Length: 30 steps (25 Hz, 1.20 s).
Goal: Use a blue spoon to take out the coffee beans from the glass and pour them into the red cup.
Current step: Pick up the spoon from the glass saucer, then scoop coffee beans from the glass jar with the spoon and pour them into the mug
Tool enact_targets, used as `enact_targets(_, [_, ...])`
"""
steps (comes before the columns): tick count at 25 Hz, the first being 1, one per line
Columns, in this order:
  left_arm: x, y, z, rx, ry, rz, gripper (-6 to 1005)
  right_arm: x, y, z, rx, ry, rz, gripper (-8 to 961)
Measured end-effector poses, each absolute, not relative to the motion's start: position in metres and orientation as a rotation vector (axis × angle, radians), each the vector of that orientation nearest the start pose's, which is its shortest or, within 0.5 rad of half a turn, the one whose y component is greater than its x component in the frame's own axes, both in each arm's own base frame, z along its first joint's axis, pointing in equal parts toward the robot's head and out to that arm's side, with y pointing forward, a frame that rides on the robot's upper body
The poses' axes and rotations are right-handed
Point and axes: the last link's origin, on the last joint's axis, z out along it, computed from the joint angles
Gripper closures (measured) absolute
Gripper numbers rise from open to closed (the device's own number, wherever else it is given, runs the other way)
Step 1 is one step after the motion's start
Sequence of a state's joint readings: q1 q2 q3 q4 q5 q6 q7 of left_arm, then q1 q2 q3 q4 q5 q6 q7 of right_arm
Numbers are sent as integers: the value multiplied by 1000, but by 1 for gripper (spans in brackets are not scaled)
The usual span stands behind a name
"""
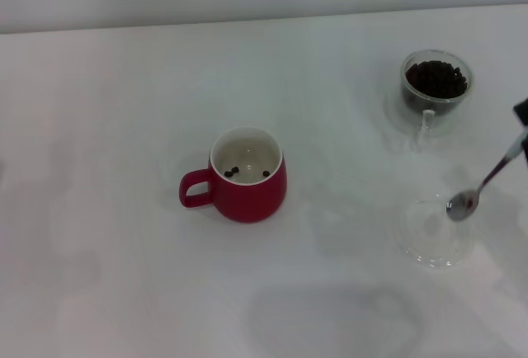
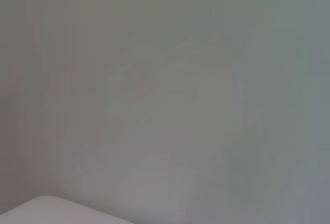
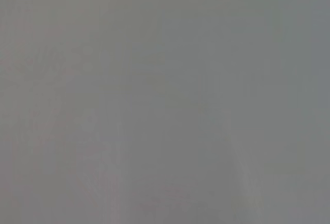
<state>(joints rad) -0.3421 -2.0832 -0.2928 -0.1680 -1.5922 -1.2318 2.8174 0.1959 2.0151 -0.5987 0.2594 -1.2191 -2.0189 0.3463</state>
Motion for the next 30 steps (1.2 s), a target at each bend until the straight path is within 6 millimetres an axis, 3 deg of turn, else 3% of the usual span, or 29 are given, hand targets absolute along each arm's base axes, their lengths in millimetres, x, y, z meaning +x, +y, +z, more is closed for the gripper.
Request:
enact_targets(8, [-370, 284, -11, -1334, -855, -792, 120, 315, 196, 12, -1555, 531, 1361, 792])
enact_targets(13, [-369, 284, -12, -1335, -858, -796, 120, 312, 226, 9, -1549, 630, 1398, 794])
enact_targets(24, [-367, 286, -14, -1337, -862, -806, 120, 294, 279, 9, -1536, 609, 1373, 797])
enact_targets(30, [-366, 287, -14, -1338, -861, -809, 119, 287, 305, 13, -1494, 521, 1268, 798])
